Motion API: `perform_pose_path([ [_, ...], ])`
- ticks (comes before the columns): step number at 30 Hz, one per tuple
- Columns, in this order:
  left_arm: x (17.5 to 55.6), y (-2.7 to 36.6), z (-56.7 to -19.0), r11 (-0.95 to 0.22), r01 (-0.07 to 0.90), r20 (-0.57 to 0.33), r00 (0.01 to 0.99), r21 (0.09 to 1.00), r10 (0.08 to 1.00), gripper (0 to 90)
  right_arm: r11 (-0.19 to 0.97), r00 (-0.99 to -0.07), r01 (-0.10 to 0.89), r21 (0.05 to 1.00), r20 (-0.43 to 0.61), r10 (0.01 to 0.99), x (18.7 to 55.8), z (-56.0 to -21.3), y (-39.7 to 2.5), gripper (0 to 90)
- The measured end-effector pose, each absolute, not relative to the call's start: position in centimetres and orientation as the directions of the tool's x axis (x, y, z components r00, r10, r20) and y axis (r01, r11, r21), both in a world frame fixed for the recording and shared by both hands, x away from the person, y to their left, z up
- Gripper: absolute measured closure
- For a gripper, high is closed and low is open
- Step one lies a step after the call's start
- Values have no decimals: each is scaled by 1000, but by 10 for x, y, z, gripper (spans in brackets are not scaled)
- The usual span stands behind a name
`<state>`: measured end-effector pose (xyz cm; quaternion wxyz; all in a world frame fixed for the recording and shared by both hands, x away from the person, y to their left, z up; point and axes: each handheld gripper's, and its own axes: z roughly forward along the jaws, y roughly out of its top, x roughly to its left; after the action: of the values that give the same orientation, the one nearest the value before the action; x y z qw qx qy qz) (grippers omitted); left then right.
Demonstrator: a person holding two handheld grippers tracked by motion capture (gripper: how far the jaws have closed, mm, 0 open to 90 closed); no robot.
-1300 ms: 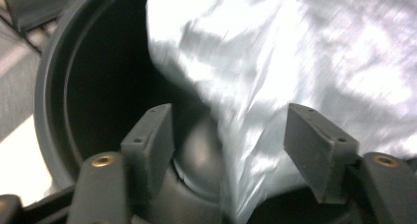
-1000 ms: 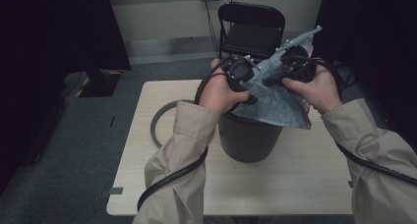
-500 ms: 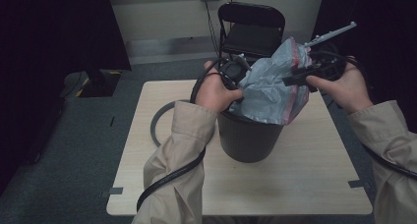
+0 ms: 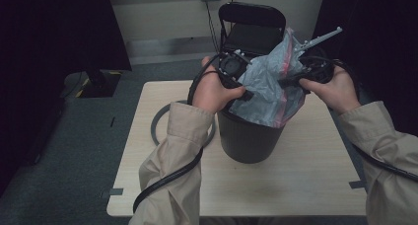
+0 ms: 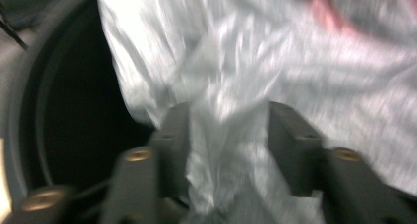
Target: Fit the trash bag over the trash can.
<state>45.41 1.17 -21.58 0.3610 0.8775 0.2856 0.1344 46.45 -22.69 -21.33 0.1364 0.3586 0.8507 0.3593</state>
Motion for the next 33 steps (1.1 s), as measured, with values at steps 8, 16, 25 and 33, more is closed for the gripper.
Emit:
perform_pose_path([
  [8, 463, -6, -224, -619, 395, 13, 836, 679, 549, 610, 466, -719, 519, 717, 71, 691, 468, -213, -222, 882],
  [16, 470, -12, -230, -615, 459, -36, 818, 642, 574, 900, 398, -677, 539, 742, 100, 729, 464, -208, -237, 517],
  [25, 472, 13, -219, -576, 492, -19, 771, 653, 637, 900, 354, -569, 601, 716, 73, 819, 466, -210, -274, 471],
  [33, 472, 30, -211, -537, 501, -18, 743, 678, 669, 900, 289, -535, 678, 675, 184, 825, 475, -226, -288, 478],
])
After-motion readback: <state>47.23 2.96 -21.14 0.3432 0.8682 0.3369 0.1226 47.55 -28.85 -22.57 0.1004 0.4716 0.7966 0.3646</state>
